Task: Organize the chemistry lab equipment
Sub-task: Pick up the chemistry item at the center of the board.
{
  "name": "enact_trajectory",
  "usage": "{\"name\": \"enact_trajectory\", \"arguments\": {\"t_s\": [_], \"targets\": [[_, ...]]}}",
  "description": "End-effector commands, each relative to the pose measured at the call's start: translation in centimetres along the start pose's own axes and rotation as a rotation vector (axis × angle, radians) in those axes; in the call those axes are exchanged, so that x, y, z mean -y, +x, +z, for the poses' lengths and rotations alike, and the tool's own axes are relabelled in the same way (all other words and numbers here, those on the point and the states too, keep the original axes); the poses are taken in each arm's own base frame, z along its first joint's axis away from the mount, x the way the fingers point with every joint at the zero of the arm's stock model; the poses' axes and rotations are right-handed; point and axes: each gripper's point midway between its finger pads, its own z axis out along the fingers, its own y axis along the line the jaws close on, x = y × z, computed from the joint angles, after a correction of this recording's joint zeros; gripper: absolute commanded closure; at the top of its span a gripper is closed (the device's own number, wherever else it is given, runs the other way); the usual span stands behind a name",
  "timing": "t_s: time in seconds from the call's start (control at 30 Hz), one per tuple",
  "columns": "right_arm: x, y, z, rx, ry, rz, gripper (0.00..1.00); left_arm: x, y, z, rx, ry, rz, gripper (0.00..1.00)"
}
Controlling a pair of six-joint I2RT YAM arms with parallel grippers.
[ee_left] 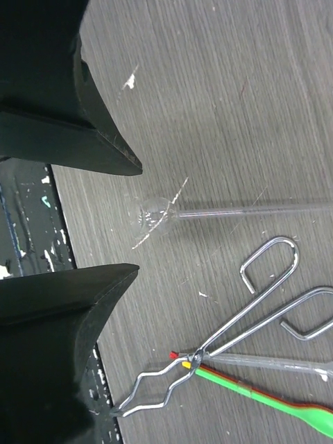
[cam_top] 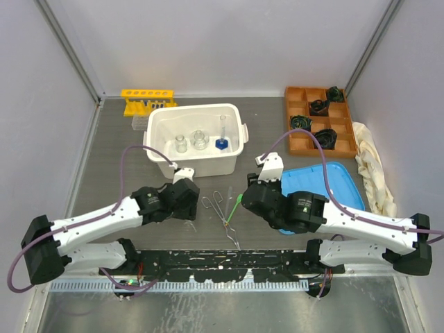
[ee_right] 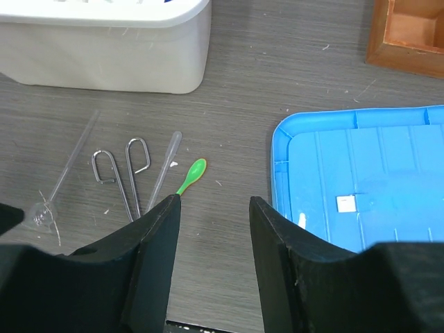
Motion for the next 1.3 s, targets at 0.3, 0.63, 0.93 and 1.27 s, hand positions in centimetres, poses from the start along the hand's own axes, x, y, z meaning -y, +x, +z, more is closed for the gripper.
{"name": "enact_trajectory", "arguments": {"t_s": [0.3, 0.63, 0.93, 1.27], "targets": [[-1.0, -0.8, 0.8, 0.071, -0.014, 0.041, 0.49, 2.6, 0.8, 5.1, -0.036, 0.012, -0.009, 0.45], [-1.5, 0.0, 1.2, 0.054, -0.02, 0.032, 0.49, 2.2, 1.7, 7.7, -0.065, -0.058, 0.041, 0.46], [-1.7, 0.4, 1.5, 0.045, -0.02, 0.023, 0.49, 0.8, 0.5, 7.9, 0.012, -0.111, 0.071, 0.49], [-1.7, 0.6, 1.5, 0.041, -0.024, 0.013, 0.49, 0.9, 1.6, 10.1, -0.054, -0.116, 0.113, 0.65]]}}
